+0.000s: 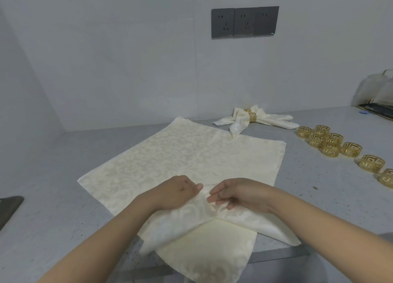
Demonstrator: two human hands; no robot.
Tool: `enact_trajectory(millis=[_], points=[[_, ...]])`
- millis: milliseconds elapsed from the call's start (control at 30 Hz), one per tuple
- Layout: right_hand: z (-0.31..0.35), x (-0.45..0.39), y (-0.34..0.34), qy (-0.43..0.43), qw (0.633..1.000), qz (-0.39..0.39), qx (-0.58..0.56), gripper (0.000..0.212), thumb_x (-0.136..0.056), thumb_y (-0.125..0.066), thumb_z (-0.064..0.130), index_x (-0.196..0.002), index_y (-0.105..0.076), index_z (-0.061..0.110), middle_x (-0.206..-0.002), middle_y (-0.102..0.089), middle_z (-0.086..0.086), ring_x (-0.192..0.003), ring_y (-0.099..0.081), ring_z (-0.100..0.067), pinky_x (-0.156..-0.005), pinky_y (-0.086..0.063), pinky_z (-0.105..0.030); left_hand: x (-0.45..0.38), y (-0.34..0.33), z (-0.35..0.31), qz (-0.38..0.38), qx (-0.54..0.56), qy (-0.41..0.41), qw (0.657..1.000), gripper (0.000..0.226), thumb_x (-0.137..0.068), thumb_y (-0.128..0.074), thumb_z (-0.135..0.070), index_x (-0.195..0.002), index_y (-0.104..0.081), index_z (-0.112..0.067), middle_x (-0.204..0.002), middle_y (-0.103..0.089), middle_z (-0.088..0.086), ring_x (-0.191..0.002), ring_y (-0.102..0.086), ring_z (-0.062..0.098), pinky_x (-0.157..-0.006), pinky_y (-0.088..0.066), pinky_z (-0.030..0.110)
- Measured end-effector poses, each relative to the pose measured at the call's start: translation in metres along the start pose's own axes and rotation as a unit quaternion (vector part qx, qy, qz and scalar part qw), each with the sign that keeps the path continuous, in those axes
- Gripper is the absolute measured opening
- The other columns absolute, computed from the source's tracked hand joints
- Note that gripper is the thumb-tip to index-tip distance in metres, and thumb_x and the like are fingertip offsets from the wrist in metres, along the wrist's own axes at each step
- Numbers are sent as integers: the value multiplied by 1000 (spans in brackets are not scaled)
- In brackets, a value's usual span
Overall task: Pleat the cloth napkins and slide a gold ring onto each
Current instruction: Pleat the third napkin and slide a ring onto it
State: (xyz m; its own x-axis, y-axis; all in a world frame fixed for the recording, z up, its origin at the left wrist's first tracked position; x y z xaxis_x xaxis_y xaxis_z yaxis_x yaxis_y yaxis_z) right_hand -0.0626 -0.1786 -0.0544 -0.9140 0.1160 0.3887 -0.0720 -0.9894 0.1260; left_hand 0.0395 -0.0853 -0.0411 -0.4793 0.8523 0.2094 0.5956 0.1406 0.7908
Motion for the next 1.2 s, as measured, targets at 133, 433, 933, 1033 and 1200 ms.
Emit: enact_trajectory(millis=[133,433,933,1033,1200], points=[[3,2,0,37,997,-32,62,17,-90,-52,6,-103,-61,13,-104,-73,1,-91,-61,-9,-68,-47,-19,4,-9,10,57,-73,4,996,50,-80,-54,-69,-118,-62,-37,-133,-41,-20,-120,-41,-1,-102,-34,23],[31,-8,13,173,843,-235,451,17,-93,-48,30,-102,-63,27,-103,-55,9,-105,-34,-14,-85,-19,-27,7,-17,10,47,-168,-32,984,62,-93,-49,-50,-148,-25,-35,-156,-18,-14,-143,-16,5,-115,-15,25],[26,2,20,272,820,-346,367,13,-92,-48,36,-97,-55,26,-93,-52,15,-96,-36,-8,-84,-19,-20,19,-31,-28,-136,-220,-177,950,65,-93,-11,-54,-150,-22,-26,-147,-36,-11,-132,-31,8,-111,-19,28],[29,13,8,346,798,-297,393,30,-87,-44,52,-100,-55,28,-102,-49,16,-101,-37,-6,-91,-20,-16,11,-25,-16,-131,-136,-182,965,56,-93,-14,-49,-146,-29,-35,-139,-40,-21,-125,-30,-1,-109,-15,23],[13,14,-4,368,772,-199,478,52,-81,-52,67,-118,-55,32,-118,-52,13,-114,-38,-8,-100,-18,-19,7,-15,-20,-136,-117,-208,962,43,-96,-34,-35,-138,-40,-42,-131,-49,-24,-117,-40,1,-104,-17,17]])
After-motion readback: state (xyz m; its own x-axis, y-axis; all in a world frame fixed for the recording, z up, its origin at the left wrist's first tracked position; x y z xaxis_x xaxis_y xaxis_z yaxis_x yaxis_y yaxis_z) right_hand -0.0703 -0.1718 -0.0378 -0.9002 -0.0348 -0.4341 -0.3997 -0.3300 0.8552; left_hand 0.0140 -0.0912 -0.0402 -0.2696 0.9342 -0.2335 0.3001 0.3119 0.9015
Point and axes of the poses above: each hand's wrist, its own x-axis away from the middle knuckle, its own y-axis out of the back of the hand, z = x × y, the point moved 10 cm from there along -x, towards the middle knuckle
